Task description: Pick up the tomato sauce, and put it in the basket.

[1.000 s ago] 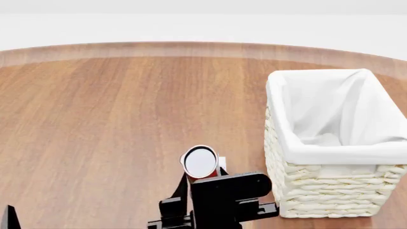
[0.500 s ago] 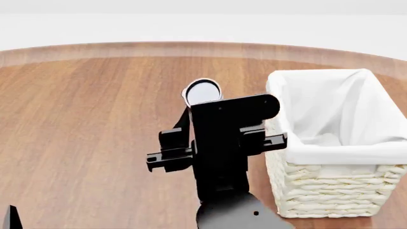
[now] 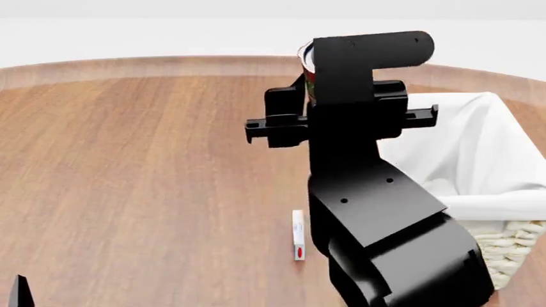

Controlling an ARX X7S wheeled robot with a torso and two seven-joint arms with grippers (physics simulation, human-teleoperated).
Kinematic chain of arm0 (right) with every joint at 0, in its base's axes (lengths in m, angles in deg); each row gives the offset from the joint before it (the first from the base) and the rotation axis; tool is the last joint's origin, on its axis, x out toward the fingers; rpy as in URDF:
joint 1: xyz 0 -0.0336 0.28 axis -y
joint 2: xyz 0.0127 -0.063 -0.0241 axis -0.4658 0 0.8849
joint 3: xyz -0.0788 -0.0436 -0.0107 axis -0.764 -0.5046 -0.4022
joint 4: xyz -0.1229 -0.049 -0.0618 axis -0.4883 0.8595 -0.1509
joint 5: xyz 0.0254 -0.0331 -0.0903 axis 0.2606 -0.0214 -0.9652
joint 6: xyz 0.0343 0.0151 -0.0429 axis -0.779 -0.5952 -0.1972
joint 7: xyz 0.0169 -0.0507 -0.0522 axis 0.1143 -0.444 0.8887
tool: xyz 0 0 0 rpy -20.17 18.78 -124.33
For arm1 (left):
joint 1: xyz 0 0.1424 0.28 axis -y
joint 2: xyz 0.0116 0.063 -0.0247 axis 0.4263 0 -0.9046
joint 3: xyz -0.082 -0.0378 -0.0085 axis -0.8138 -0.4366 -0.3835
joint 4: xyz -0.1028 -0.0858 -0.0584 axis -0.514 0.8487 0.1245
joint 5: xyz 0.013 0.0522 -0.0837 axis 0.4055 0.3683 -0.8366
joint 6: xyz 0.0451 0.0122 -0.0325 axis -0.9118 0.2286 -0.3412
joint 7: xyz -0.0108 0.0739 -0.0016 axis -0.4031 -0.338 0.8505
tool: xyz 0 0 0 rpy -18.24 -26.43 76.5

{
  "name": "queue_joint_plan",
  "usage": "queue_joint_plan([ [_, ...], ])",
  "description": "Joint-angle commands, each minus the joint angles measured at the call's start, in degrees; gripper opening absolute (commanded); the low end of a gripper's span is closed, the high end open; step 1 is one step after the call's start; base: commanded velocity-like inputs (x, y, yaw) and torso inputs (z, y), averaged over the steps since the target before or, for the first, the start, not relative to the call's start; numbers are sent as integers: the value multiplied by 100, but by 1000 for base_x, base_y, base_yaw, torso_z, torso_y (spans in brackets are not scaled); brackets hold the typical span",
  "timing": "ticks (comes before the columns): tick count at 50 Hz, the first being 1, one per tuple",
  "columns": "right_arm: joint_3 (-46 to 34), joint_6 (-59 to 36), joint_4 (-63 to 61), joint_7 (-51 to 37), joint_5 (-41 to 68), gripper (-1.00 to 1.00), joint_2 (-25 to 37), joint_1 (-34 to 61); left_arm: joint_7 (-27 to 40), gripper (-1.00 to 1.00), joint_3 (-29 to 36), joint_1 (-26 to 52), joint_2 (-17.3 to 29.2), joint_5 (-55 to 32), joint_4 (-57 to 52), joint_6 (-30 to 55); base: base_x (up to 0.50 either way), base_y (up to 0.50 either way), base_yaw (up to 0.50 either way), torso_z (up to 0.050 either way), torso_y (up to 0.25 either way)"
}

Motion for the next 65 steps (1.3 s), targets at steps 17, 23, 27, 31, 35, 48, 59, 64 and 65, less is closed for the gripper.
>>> queue_joint_plan([
  [17,314,215,2452,358,-395,-100,192,1209,65,100,11,-20,37,-11,-43,-14,0,0,0,0,0],
  [23,294,541,3491,543,-560,-100,145,1589,81,100,-11,-27,55,-28,-54,-28,0,0,0,0,0],
  [27,286,838,4141,628,-666,-100,55,1825,93,100,-19,11,60,-53,-38,-7,0,0,0,0,0],
  [31,154,1237,4999,847,-840,-100,-105,2111,101,100,-23,25,66,-66,-27,-1,0,0,0,0,0],
  [35,47,1656,5823,995,-1016,-100,-257,2421,120,100,-38,8,77,-64,-57,-10,0,0,0,0,3],
  [48,242,2234,7520,1202,-1636,-100,-559,2929,143,100,-56,51,100,-118,-27,2,0,0,0,0,0],
  [59,1156,2020,7523,1176,-2582,-100,-576,2851,167,100,-61,47,122,-126,-52,-3,0,0,0,0,0],
  [64,1391,1954,7523,1172,-2916,-100,-622,2780,174,100,-52,48,124,-116,-52,-9,0,0,0,0,0],
  [65,1425,1932,7524,1159,-2970,-100,-627,2756,174,100,-49,47,127,-117,-53,-8,0,0,0,0,0],
])
